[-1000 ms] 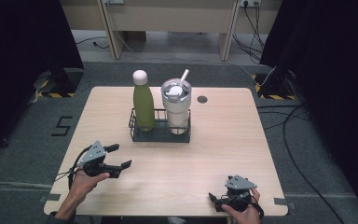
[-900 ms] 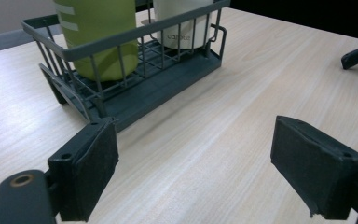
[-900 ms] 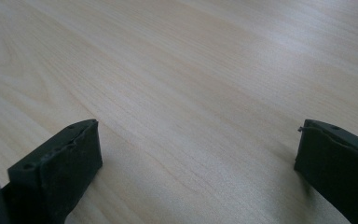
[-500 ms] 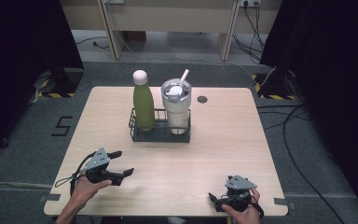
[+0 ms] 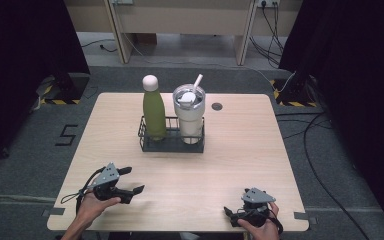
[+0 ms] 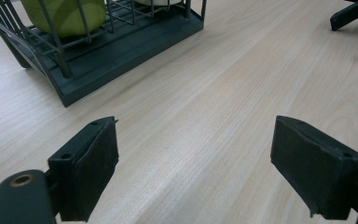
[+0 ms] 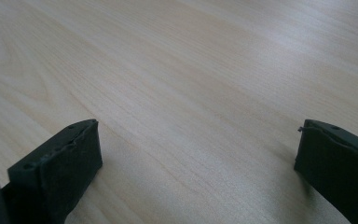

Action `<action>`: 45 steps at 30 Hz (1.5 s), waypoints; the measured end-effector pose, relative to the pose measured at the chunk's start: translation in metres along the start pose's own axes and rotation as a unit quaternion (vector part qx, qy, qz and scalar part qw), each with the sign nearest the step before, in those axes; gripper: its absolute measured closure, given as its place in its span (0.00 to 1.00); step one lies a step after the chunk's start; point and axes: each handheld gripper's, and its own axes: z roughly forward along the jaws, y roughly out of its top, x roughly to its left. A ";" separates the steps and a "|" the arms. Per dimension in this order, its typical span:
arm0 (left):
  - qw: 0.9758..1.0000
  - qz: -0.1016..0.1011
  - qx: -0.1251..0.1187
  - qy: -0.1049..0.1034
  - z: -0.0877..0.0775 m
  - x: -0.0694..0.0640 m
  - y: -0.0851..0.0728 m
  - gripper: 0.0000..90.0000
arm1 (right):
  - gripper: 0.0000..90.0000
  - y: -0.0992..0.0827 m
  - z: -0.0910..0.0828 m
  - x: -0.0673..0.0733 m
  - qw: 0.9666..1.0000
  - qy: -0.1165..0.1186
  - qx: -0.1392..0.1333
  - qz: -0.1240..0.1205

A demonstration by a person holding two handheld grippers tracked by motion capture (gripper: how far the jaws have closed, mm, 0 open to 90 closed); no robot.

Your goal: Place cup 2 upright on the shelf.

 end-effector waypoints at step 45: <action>0.997 0.011 0.076 -0.006 -0.012 -0.021 -0.035 0.17 | 0.01 0.000 0.000 0.000 1.000 0.000 0.000 0.000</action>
